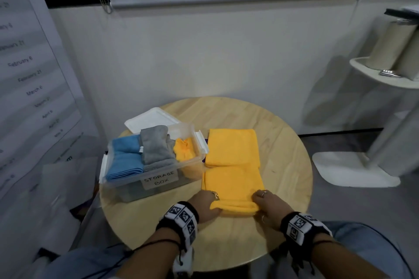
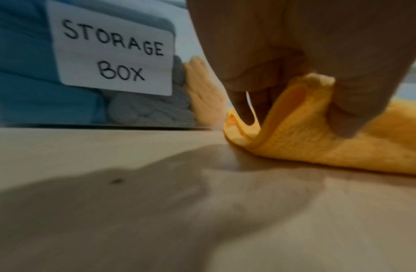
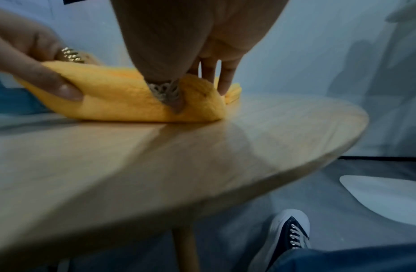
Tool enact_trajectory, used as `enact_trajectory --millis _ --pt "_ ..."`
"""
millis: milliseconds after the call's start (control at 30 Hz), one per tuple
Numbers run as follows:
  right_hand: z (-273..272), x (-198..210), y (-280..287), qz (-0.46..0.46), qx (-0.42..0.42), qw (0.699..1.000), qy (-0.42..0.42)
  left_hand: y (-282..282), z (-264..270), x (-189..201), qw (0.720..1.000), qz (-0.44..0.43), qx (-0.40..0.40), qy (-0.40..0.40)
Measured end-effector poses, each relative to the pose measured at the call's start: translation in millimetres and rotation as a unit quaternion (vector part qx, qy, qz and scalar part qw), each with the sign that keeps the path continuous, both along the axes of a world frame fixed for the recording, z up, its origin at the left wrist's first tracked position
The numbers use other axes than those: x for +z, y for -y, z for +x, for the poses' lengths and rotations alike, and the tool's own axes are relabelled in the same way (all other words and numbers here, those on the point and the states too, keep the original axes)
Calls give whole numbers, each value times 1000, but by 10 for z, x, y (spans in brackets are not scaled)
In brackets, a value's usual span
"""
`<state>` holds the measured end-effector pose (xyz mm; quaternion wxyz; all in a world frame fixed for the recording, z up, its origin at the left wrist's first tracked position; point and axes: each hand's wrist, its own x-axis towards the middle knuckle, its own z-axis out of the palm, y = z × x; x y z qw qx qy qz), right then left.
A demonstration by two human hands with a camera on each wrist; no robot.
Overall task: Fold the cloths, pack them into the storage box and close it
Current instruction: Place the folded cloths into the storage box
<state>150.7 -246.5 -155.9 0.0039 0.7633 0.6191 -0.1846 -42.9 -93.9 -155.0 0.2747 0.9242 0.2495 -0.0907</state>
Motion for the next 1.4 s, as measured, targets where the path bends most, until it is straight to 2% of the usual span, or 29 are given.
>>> enact_trajectory --millis 67,133,200,267,333,400,467,567,700,800,900,967,1033,1100,1167,1267,1333,1400 --pt "39 23 35 -11 -78 989 -121 -61 -137 0 997 -56 24 38" --pt "75 61 25 11 -152 953 -262 -140 -270 -1 986 -113 87 87" --pt "79 99 -58 25 -190 935 -299 -185 -374 -21 969 -162 145 118" --pt "47 73 -161 7 -222 942 -250 -156 -424 -38 957 -204 179 104" --pt "-1 32 -258 -20 -247 949 -195 -72 -405 -59 954 -211 192 92" --pt "-50 31 -334 -37 -243 957 -154 18 -316 -80 951 -175 237 92" --pt "-82 50 -391 -36 -240 961 -135 62 -212 -84 949 -90 291 86" --pt "-93 12 -440 -20 -259 957 -130 80 -84 -47 953 15 302 30" --pt "-108 -54 -448 -5 -270 957 -109 41 47 4 948 84 304 -40" --pt "-204 -45 -442 45 -276 960 -22 14 126 -49 939 97 329 -35" --pt "-256 2 -513 108 -170 974 100 -7 196 -109 926 82 355 -101" --pt "-261 -49 -538 146 -82 981 97 4 264 -116 925 40 356 -127" --pt "-300 -194 -555 99 -6 993 71 2 312 -142 913 16 386 -132" --pt "-320 -306 -581 66 13 995 71 15 355 -156 905 40 404 -128" --pt "-339 -365 -604 20 4 998 52 113 398 -175 919 124 366 -83" --pt "-361 -332 -601 5 -13 1000 16 310 411 -387 943 230 238 26" --pt "-347 -348 -596 17 -6 1000 -3 375 311 -577 961 199 189 17" --pt "-311 -369 -597 9 5 1000 10 349 188 -546 970 154 189 -22"
